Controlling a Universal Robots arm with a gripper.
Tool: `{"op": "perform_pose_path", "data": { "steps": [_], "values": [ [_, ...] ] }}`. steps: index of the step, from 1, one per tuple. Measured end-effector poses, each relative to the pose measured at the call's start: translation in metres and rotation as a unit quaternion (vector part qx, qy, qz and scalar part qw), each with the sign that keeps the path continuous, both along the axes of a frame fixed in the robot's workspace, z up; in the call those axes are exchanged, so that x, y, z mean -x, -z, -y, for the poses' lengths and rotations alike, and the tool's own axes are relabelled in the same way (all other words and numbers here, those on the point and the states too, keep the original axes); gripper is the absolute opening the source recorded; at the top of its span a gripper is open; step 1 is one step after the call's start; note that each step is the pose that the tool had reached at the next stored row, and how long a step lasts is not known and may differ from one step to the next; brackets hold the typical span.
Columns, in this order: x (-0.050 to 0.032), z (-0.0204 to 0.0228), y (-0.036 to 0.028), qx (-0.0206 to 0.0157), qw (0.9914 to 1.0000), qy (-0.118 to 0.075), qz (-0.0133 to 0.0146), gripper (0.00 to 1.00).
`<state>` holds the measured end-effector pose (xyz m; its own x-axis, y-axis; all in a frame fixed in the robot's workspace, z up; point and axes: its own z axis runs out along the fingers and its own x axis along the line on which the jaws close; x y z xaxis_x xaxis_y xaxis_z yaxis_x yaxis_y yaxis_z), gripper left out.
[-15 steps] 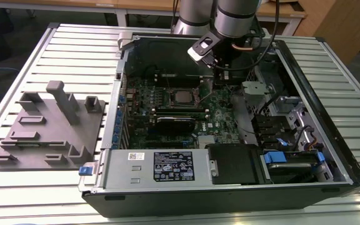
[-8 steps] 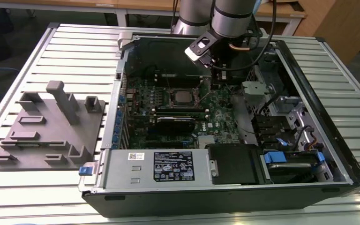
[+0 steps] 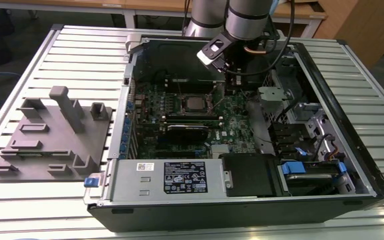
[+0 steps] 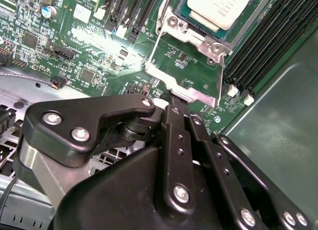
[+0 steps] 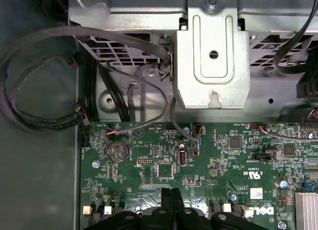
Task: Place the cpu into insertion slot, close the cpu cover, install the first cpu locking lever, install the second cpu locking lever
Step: 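Close the cpu cover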
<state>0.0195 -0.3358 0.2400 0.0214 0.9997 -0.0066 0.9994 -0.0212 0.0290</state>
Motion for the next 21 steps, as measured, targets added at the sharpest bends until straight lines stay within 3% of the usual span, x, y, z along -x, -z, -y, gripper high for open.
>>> {"op": "perform_pose_path", "data": {
  "steps": [5,10,21],
  "values": [
    [0.0047,0.0000,0.0000,0.0000,1.00000,0.000,0.0006,0.10],
    [0.0166,0.0000,0.0002,0.0000,0.99999,0.000,0.0032,0.10],
    [0.0343,0.0000,0.0004,0.0000,0.99999,0.000,0.0048,0.10]
  ]
}}
